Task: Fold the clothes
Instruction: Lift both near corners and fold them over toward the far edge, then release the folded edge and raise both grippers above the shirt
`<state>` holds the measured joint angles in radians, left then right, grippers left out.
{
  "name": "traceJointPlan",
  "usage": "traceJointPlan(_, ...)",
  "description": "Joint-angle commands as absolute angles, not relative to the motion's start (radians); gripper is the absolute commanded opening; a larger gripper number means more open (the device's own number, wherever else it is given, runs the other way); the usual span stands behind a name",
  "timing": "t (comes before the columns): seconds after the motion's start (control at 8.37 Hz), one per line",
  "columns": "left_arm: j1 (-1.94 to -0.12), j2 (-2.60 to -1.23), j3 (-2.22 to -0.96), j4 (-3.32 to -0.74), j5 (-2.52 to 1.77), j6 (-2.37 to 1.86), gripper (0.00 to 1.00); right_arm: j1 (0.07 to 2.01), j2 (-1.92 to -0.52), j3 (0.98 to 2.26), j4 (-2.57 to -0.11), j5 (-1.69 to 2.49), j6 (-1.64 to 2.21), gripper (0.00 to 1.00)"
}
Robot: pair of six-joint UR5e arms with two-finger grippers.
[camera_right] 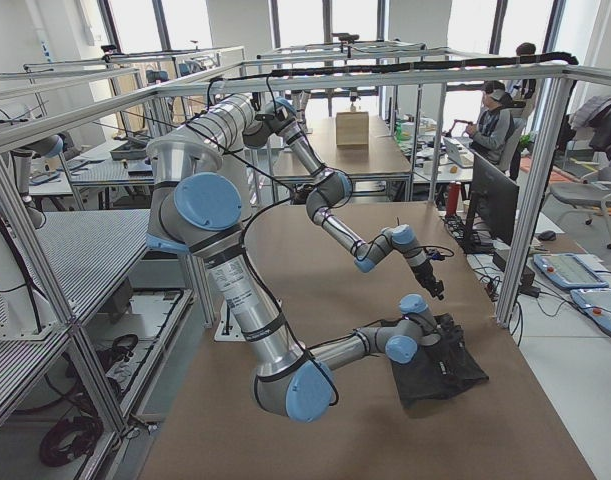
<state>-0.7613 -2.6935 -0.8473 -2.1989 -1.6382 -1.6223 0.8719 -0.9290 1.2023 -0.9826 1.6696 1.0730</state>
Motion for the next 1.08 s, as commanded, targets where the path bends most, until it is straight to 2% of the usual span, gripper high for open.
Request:
traceJointPlan(0.0,-0.769,-2.701,-0.827,-2.206,-1.634,-1.605,1.0,0.914,-0.85,1.106,-0.916,1.66,0.887,0.95)
traceJointPlan(0.6,-0.772,-2.703,-0.838,-2.203,-1.635,-1.618,1.0,0.92,-0.854,1.107,-0.87,1.62,0.77,0.95)
traceJointPlan(0.84,-0.772,-2.704,-0.85,-2.201,-1.635,-1.628,1.0,0.919,-1.01,1.329,-0.882,1.664,0.761,0.95)
traceJointPlan(0.96,-0.778,-2.706,-0.85,-2.2,-1.635,-1.629,1.0,0.898,-1.04,1.36,-0.903,1.699,0.767,0.95)
